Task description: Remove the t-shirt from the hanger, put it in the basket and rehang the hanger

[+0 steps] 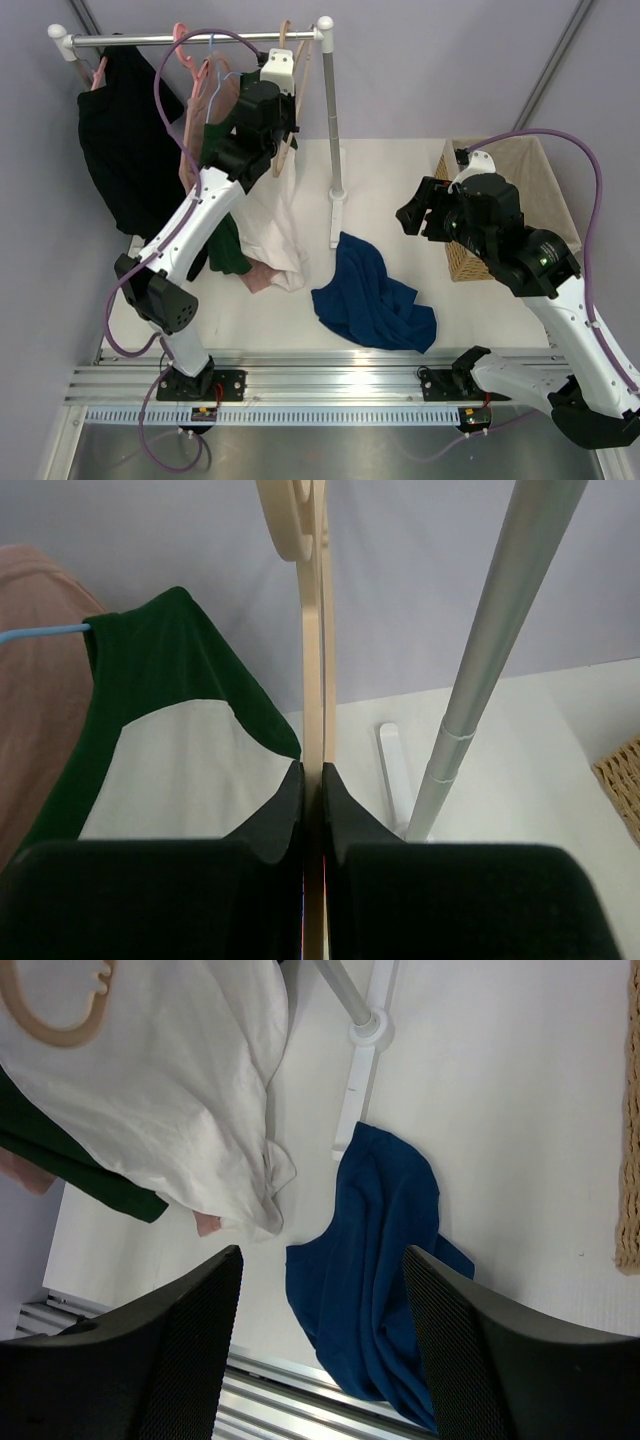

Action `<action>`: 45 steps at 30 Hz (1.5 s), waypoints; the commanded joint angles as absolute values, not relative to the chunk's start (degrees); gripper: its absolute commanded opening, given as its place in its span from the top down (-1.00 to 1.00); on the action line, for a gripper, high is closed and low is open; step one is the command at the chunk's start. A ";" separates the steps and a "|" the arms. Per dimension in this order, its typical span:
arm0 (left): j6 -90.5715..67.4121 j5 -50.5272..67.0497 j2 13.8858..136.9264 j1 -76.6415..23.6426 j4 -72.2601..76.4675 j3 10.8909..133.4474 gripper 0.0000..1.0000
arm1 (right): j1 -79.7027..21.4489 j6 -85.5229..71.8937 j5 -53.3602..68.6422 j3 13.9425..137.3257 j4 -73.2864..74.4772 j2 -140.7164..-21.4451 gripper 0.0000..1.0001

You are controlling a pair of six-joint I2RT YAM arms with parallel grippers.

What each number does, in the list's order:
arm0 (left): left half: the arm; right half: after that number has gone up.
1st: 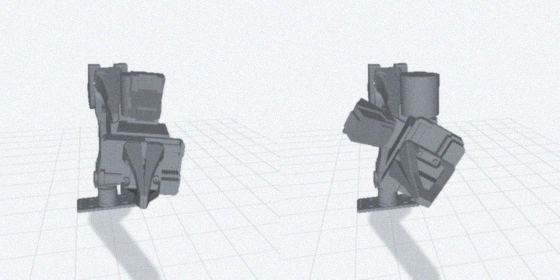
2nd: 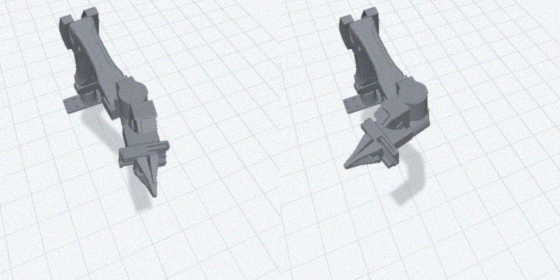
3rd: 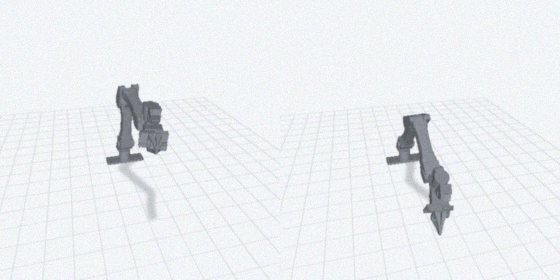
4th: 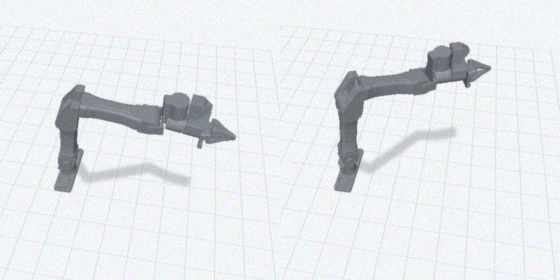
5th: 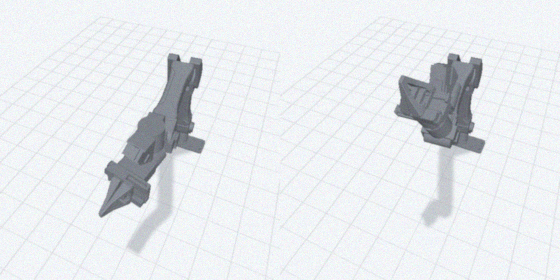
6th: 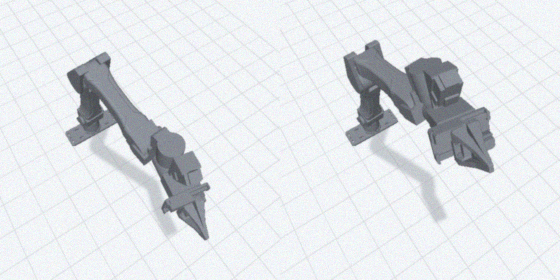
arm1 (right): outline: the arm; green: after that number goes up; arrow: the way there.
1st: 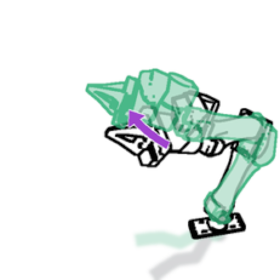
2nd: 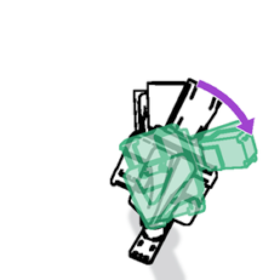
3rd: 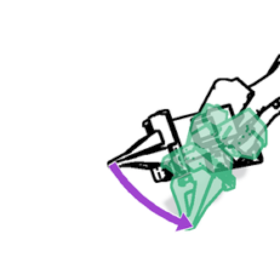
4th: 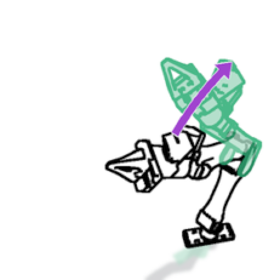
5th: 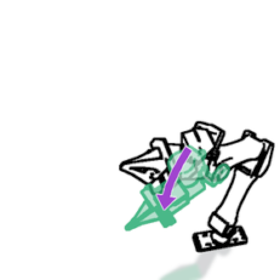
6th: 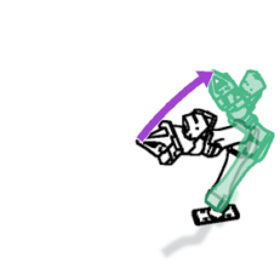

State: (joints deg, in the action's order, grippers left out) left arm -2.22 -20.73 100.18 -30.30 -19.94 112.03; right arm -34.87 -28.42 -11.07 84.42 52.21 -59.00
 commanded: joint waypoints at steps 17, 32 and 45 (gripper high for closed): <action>-3.87 -19.59 85.89 -30.06 -20.37 101.16 -0.98 | -34.89 -26.46 -12.57 87.63 54.49 -59.06 -0.48; -22.73 -12.68 53.71 -30.06 -33.39 80.25 -0.98 | -34.98 -29.97 4.38 66.20 50.63 -69.07 -0.98; -28.74 -4.48 39.99 -30.06 -43.50 71.98 -0.98 | -39.02 -28.04 8.88 55.99 41.49 -82.96 -0.84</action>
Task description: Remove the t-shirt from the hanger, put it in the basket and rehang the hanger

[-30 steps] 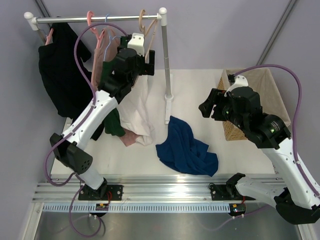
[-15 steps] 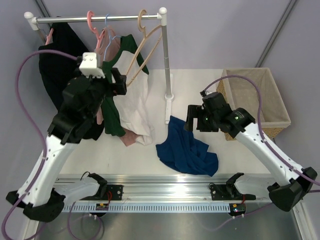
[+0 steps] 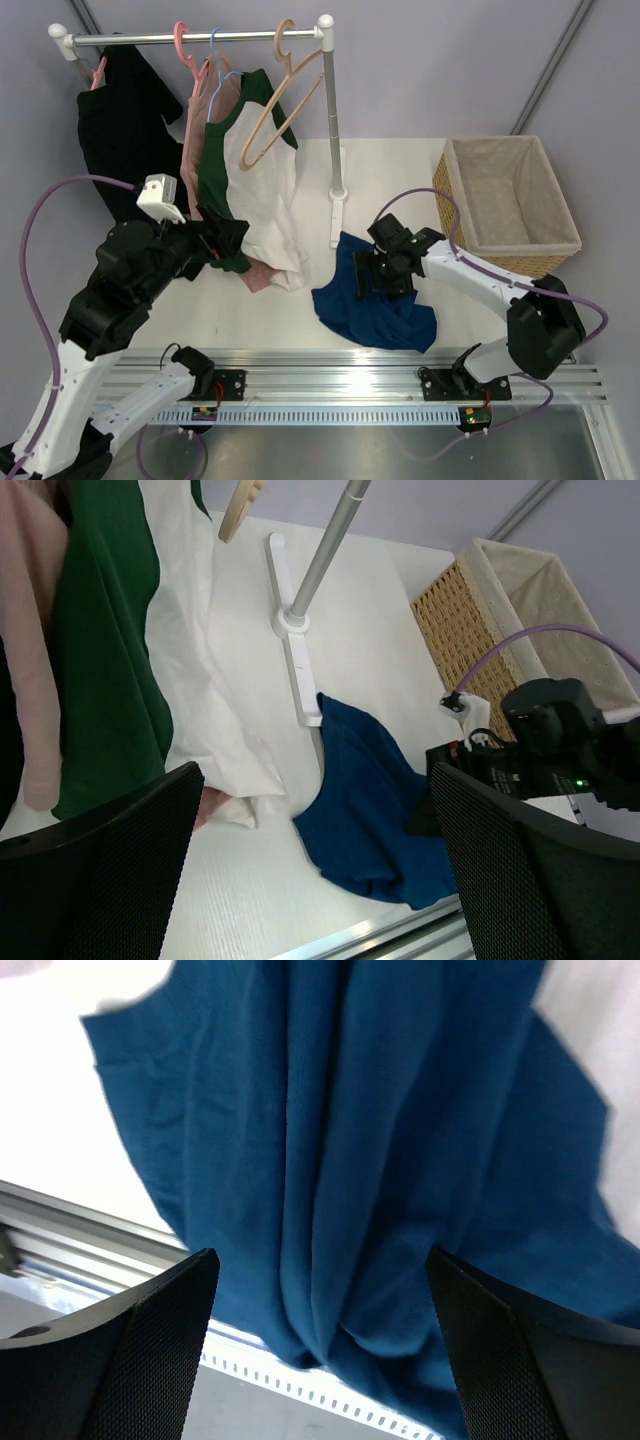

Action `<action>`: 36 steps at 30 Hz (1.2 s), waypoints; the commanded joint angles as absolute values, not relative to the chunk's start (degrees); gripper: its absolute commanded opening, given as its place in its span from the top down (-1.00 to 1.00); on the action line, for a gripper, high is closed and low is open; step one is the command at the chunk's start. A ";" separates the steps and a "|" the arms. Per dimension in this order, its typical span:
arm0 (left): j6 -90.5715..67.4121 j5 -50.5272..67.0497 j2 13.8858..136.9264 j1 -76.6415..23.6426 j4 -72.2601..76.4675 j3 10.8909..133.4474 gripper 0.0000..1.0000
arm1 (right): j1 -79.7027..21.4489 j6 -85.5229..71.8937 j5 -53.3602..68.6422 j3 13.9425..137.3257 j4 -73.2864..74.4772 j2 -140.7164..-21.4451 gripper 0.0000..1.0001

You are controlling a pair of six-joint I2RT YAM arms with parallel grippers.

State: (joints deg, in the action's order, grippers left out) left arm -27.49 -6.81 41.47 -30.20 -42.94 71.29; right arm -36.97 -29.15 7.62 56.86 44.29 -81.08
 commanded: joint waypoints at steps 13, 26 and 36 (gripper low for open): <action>-27.33 -4.92 39.29 -30.06 -45.79 74.18 -0.98 | -42.19 -30.76 0.26 54.84 37.97 -91.23 -0.25; -27.42 -8.96 38.67 -30.15 -46.14 78.04 -0.98 | -42.10 -28.48 -10.97 72.81 50.94 -83.60 1.00; -27.69 -9.49 37.88 -30.06 -44.12 80.59 -0.98 | -40.53 -25.06 -31.44 106.48 68.37 -81.91 1.00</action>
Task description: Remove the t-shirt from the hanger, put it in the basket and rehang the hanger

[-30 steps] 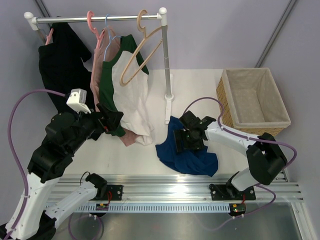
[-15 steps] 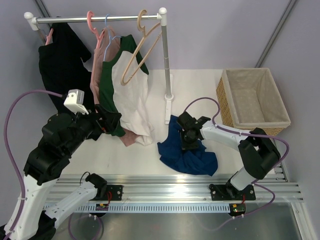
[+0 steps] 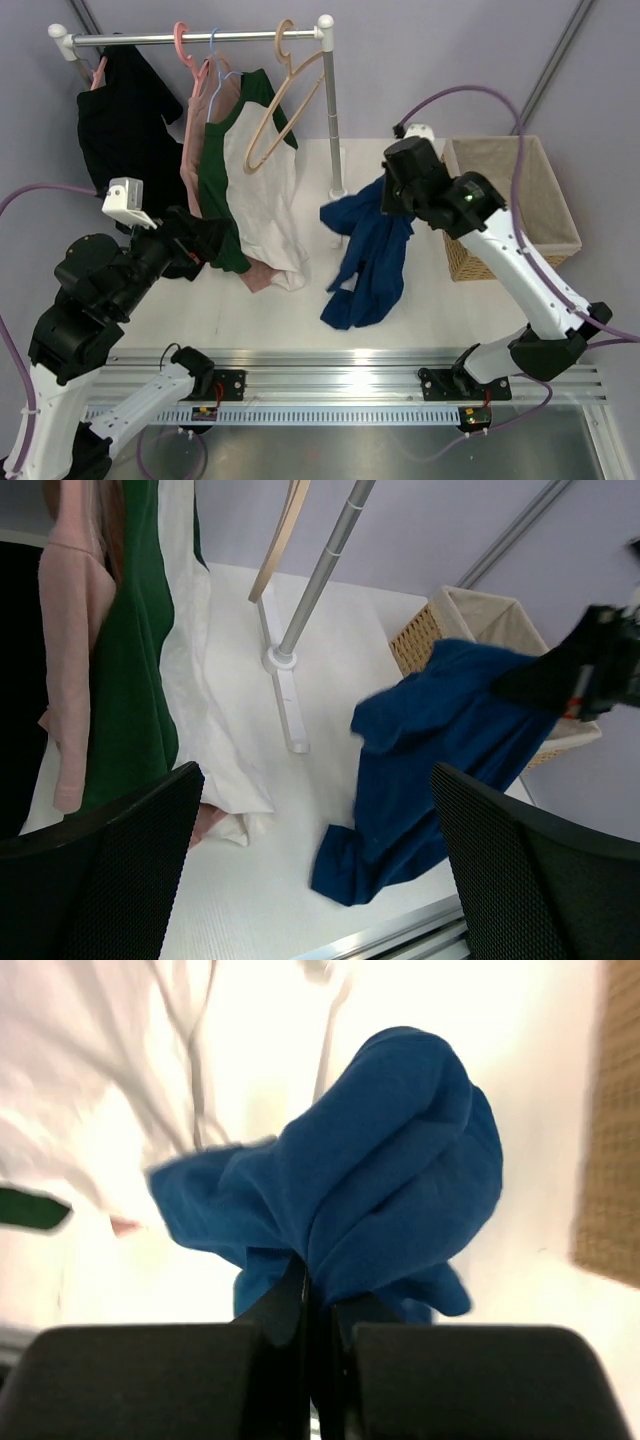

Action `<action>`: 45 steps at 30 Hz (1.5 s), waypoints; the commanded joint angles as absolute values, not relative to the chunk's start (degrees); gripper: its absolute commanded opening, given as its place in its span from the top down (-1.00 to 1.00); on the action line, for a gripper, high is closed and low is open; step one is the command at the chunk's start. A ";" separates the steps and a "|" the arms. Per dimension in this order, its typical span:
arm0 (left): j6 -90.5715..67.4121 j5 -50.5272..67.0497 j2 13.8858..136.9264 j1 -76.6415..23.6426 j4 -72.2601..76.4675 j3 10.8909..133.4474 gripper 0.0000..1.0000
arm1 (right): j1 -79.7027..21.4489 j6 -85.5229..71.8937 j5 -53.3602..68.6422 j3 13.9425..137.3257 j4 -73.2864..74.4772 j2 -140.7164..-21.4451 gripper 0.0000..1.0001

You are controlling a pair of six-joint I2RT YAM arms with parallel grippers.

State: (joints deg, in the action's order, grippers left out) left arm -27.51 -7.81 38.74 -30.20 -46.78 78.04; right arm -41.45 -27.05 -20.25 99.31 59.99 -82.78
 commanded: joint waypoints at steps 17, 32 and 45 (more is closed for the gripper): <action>-27.51 -4.48 38.85 -30.06 -43.15 82.00 -0.98 | -28.56 -1.52 -44.28 150.15 54.62 -90.02 1.00; -28.13 -2.81 37.53 -30.06 -41.84 78.84 -0.97 | -20.67 41.32 -50.53 155.14 -1.84 -98.27 1.00; -28.83 -2.90 38.32 -30.06 -40.87 76.99 -0.98 | -11.87 35.86 -51.32 144.78 0.53 -98.00 1.00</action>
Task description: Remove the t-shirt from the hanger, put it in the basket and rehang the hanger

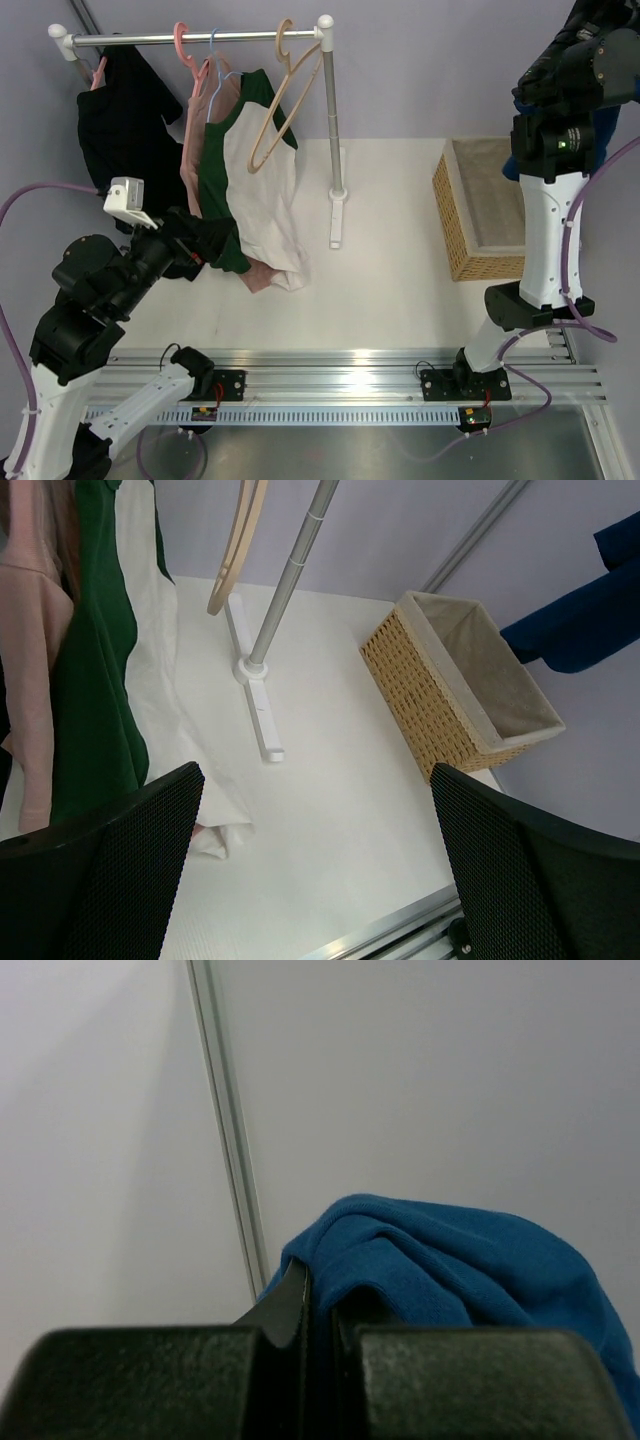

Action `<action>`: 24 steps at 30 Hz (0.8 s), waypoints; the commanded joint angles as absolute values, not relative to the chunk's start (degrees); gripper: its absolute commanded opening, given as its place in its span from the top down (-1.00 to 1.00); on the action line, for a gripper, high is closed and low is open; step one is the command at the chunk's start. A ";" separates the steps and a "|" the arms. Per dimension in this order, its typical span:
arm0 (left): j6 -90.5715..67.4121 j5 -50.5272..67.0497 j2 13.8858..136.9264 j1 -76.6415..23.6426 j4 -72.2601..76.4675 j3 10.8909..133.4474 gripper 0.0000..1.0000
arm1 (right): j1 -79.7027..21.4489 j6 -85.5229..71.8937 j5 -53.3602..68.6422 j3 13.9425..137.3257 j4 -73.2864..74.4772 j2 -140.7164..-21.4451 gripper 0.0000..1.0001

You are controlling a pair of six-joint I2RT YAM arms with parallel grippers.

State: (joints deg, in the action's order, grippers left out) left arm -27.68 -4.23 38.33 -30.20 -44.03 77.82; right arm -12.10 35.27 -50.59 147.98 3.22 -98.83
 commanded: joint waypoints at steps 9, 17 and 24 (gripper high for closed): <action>-28.13 -3.78 38.14 -30.06 -43.76 78.74 -0.98 | -9.32 18.83 -55.89 113.58 2.61 -90.62 1.00; -28.04 -5.80 37.44 -30.06 -49.47 81.04 -0.98 | -8.70 -4.10 -55.19 93.97 11.51 -89.03 1.00; -28.92 -6.15 37.26 -30.06 -50.36 81.03 -0.98 | -3.88 -22.03 -54.41 93.33 29.39 -91.92 1.00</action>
State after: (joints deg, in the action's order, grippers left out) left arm -28.16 -5.32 37.76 -30.20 -50.76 79.18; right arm -7.01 -9.26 -53.15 91.22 20.93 -92.23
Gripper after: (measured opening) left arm 0.984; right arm 0.048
